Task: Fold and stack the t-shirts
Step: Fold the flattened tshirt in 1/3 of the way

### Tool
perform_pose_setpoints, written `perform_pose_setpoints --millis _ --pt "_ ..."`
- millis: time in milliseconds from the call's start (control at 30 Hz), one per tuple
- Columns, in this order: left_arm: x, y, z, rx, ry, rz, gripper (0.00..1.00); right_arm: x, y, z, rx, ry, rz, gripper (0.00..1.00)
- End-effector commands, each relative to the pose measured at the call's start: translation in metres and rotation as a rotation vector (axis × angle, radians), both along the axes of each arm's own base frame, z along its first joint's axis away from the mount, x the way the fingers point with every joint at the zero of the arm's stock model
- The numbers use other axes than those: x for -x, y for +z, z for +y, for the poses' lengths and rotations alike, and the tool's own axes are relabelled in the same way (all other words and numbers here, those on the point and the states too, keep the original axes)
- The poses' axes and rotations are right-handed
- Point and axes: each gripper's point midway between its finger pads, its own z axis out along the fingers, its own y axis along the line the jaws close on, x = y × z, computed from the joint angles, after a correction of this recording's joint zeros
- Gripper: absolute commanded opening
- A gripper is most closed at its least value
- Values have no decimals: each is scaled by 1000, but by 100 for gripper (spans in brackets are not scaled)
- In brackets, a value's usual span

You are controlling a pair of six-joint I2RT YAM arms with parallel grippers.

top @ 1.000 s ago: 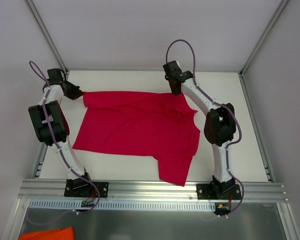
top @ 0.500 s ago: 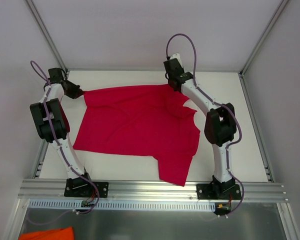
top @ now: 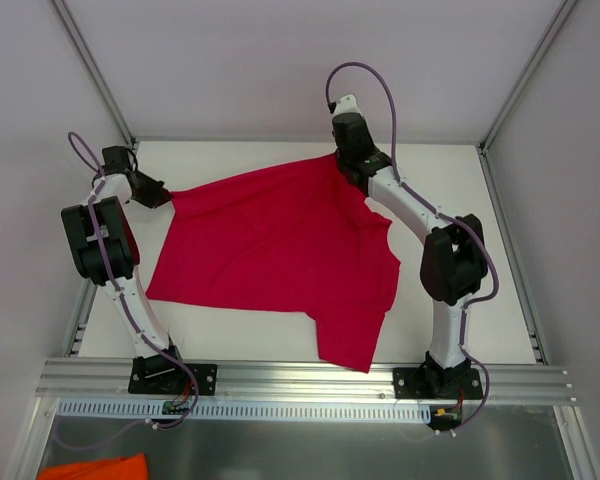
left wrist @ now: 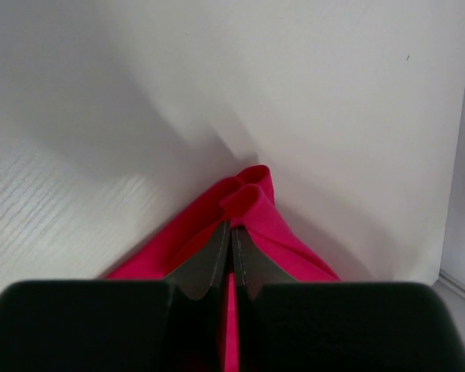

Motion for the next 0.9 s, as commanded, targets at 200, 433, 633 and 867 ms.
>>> perform_pose_setpoints --millis 200,433,633,867 --pt "-4 33 27 -95 38 -61 0 4 85 5 -56 42 -208 1" --pt "2 31 30 -102 34 -34 0 -10 86 35 8 159 -256 1" --pt "2 40 31 -114 30 -48 0 14 60 58 -10 225 -216 1" --pt "6 34 27 -88 24 -39 0 49 44 51 -89 228 -92 1"
